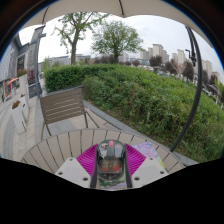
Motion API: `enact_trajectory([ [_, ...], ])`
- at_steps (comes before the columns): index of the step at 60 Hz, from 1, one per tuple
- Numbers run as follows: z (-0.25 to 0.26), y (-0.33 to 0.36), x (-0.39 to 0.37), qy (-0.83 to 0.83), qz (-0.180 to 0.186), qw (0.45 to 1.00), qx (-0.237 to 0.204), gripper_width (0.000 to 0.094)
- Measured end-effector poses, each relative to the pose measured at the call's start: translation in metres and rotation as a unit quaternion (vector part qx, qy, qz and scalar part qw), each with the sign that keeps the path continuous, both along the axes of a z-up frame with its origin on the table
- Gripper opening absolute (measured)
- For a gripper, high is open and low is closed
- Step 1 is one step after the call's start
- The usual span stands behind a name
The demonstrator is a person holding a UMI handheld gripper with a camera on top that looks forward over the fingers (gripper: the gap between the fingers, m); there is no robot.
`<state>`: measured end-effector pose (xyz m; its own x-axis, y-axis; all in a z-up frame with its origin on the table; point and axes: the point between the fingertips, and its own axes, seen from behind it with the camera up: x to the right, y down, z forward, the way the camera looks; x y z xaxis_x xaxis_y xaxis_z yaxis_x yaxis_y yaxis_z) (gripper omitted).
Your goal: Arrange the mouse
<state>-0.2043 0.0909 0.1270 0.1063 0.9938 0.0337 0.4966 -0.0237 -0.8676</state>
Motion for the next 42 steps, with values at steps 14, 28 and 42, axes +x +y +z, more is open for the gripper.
enact_trajectory([
  [14, -0.109, 0.081, -0.024, -0.064, 0.024, 0.998, -0.005, 0.0426],
  [28, -0.124, 0.099, 0.003, -0.092, 0.003, 0.995, -0.028, 0.0829],
  [42, -0.006, 0.095, 0.119, -0.086, 0.017, 0.995, -0.038, 0.0839],
])
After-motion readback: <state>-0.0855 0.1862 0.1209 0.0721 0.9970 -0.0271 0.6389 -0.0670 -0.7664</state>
